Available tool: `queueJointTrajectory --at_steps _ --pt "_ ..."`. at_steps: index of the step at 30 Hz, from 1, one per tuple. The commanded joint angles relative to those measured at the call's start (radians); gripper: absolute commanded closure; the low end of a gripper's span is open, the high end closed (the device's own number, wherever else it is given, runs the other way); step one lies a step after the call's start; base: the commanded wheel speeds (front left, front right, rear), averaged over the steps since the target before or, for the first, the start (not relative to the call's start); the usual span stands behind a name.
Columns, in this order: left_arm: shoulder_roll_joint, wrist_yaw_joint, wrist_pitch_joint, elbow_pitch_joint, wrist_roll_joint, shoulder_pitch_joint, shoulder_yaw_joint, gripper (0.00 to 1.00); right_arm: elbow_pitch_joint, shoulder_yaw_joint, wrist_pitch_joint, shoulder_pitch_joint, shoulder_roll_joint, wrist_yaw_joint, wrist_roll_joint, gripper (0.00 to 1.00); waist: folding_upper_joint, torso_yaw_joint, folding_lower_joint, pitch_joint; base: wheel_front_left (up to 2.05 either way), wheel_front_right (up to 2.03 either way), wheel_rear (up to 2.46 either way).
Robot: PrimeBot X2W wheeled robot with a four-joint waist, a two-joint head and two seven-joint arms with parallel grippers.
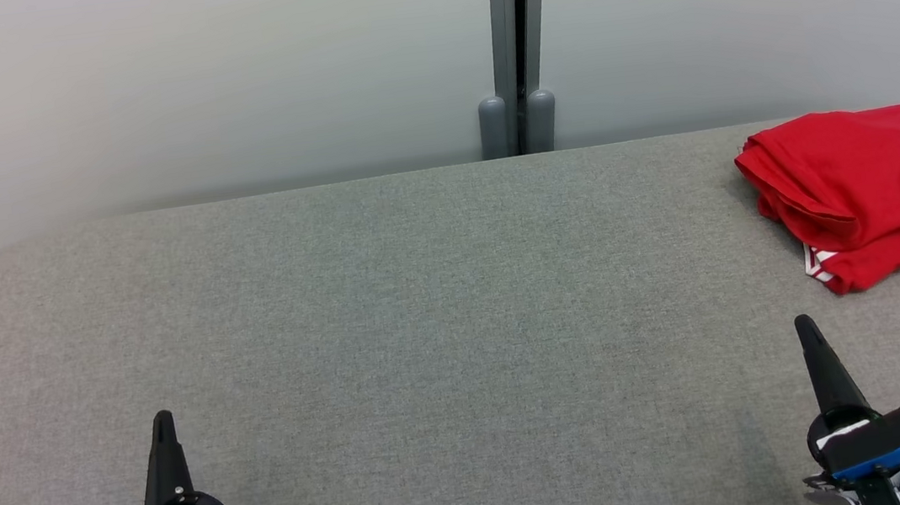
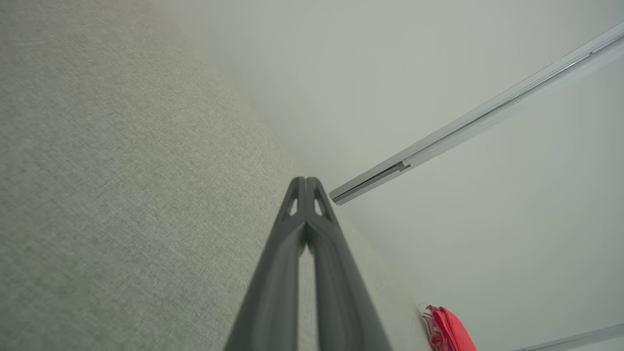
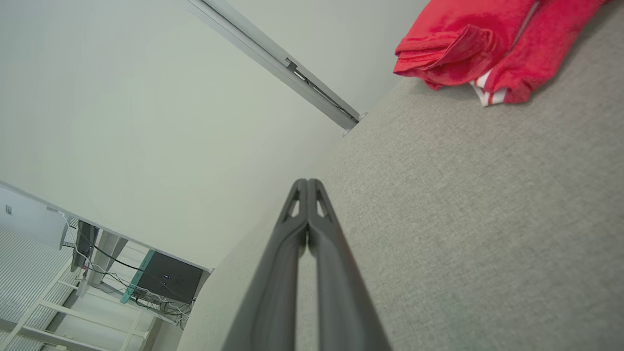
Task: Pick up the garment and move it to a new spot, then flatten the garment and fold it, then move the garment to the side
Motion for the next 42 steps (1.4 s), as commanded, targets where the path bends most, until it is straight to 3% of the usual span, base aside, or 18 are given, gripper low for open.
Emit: queueJointTrajectory --at_steps 1,42 --pt "0.003 -0.006 0.006 -0.014 -0.023 -0.025 0.008 1.00 -0.006 -0.005 0.005 -0.025 -0.002 0.000 0.028 1.00 0.0000 0.000 -0.0001 0.000 0.00 0.00 0.00" --pt "0.004 -0.021 0.110 -0.020 -0.428 -0.055 0.036 1.00 0.017 -0.029 0.079 -0.050 -0.001 0.000 0.436 1.00 0.0000 -0.001 -0.0001 -0.006 0.00 0.00 0.00"
